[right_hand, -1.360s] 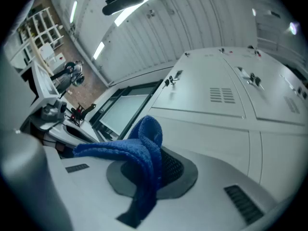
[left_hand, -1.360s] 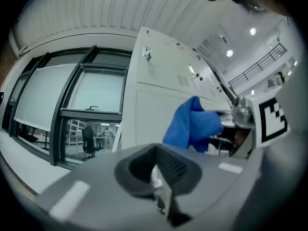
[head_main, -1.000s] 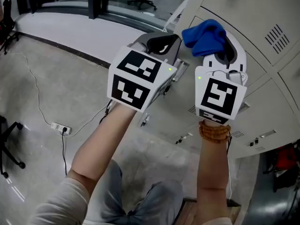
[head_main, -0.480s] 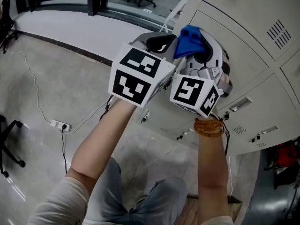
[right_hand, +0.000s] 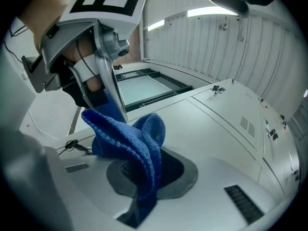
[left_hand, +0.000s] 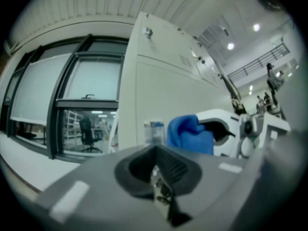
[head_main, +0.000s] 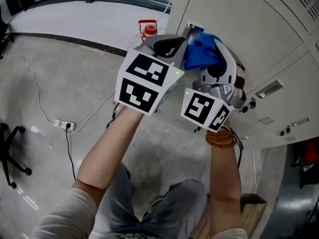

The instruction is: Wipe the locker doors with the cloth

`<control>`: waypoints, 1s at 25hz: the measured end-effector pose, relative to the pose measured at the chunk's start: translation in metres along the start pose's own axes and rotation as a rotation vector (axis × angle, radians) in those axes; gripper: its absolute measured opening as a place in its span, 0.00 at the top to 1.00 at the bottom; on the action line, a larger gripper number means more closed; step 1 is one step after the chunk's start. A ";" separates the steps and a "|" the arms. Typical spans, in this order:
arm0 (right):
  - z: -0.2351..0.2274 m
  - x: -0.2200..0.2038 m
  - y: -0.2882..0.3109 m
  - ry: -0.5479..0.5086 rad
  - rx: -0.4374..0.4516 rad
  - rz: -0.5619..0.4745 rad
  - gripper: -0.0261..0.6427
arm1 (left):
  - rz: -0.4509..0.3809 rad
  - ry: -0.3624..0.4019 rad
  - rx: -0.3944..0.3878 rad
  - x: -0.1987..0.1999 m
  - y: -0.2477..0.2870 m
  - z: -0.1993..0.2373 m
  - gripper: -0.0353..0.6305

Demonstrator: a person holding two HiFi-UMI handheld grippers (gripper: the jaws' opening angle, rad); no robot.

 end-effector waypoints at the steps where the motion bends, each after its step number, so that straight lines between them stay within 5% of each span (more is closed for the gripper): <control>1: 0.009 -0.007 -0.003 0.014 -0.005 0.000 0.92 | 0.008 0.000 0.001 -0.007 0.001 -0.001 0.94; 8: 0.070 -0.034 -0.010 0.017 -0.009 0.006 0.92 | 0.050 0.015 0.027 -0.051 0.000 0.003 0.94; 18: 0.157 -0.049 -0.007 -0.096 0.139 0.011 0.92 | 0.095 0.015 0.045 -0.099 -0.003 0.009 0.94; 25: 0.152 -0.081 -0.030 -0.196 0.217 0.072 0.92 | 0.082 0.000 0.035 -0.088 -0.001 0.006 0.94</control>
Point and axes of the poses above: the fingertips, and each gripper's own axes: y forward along the fingers, z to its left, x out of its top, the point moved 10 cm from there along -y, backward along the fingers, and after that the axes turned 8 degrees about x, right-handed, at the moved point
